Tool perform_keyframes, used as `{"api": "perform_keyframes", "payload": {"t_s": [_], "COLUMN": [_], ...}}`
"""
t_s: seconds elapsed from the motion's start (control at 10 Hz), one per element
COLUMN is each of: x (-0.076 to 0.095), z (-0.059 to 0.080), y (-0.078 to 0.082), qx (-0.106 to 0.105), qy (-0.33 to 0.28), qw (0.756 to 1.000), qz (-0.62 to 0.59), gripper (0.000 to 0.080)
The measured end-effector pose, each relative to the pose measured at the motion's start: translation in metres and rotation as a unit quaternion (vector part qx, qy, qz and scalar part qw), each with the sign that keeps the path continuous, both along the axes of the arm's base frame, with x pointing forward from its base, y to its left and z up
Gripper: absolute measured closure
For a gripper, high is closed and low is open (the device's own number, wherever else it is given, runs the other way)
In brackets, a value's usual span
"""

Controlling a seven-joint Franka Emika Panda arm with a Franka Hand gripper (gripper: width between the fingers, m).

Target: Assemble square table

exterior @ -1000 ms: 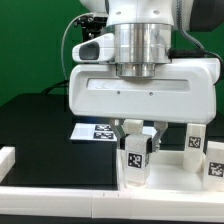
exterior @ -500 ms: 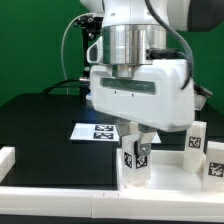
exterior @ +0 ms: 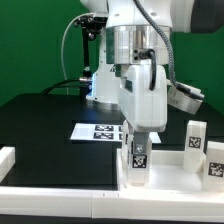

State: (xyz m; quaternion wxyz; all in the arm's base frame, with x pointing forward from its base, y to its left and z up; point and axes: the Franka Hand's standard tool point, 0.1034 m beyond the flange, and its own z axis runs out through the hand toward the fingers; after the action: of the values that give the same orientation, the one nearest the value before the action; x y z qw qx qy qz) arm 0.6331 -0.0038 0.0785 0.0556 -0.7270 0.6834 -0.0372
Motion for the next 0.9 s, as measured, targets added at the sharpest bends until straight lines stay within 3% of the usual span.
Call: {"api": "perform_keyframes", "payload": {"t_s": [0.1,0.2,0.3,0.4,0.8,0.9], "x": [-0.001,-0.003,-0.003,-0.002,-0.001,0.002], "z": [-0.001,-0.002,-0.002,0.0,0.0,0.004], "y": [0.0,0.001,0.005,0.011,0.009,0.004], "qx": [-0.002,-0.014,-0.033,-0.05,-0.063,-0.074], "qy": [0.001,0.007,0.013,0.014,0.011,0.007], "qw": [1.0,0.995,0.98,0.958,0.909,0.867], "qz": [0.013,0.094,0.196,0.284,0.411,0.492], "gripper": [0.0312,0.0312,0.0187,0.0161,0.015,0.015]}}
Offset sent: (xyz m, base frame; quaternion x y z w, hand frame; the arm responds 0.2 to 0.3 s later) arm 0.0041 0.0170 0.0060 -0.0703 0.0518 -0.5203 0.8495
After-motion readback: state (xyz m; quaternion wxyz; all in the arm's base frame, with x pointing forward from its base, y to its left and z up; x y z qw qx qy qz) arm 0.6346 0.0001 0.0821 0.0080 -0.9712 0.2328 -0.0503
